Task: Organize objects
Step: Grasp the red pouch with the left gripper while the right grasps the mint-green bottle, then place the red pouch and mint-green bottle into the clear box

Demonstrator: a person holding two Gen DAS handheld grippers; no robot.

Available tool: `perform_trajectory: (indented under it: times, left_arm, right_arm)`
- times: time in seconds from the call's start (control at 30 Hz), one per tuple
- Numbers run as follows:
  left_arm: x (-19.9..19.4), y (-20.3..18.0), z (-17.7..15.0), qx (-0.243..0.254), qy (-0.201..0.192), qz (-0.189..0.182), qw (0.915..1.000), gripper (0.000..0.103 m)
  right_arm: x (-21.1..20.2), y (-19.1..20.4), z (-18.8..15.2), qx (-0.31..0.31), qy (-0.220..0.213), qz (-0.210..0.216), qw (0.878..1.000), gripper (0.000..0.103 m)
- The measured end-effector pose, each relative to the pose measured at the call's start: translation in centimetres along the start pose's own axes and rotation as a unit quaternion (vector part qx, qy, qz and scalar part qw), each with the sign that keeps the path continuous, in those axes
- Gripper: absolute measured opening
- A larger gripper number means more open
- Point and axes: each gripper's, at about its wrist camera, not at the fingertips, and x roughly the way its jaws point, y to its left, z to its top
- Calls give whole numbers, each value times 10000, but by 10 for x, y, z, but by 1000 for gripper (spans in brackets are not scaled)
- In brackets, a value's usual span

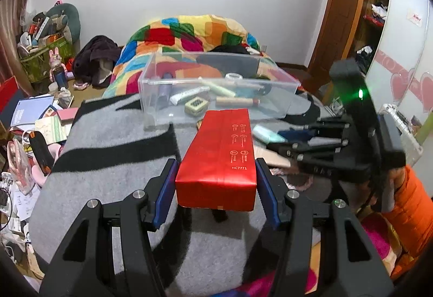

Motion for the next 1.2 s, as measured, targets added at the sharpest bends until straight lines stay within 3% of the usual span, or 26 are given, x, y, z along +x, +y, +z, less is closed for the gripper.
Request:
perform_trajectory:
  times: [0.3,0.7,0.87,1.2]
  left_arm:
    - [-20,-7,18,58,-384,74,9992,56]
    - [-15,1,59,-43,-695,409,9967,56]
    - [0,5,74,-66,-651,501,9966,56]
    - [52,15,100,-85,-158,576,9982,56]
  right_arm:
    - [-32,-4,-8,251,-363,-26,9990,23]
    - [-80,-17,37,752,-1170,9,9903,23]
    - [-77,-27,55,909,-1228,19,9883,23]
    - [-41,-46,78,1107,-892,-58,9898,23]
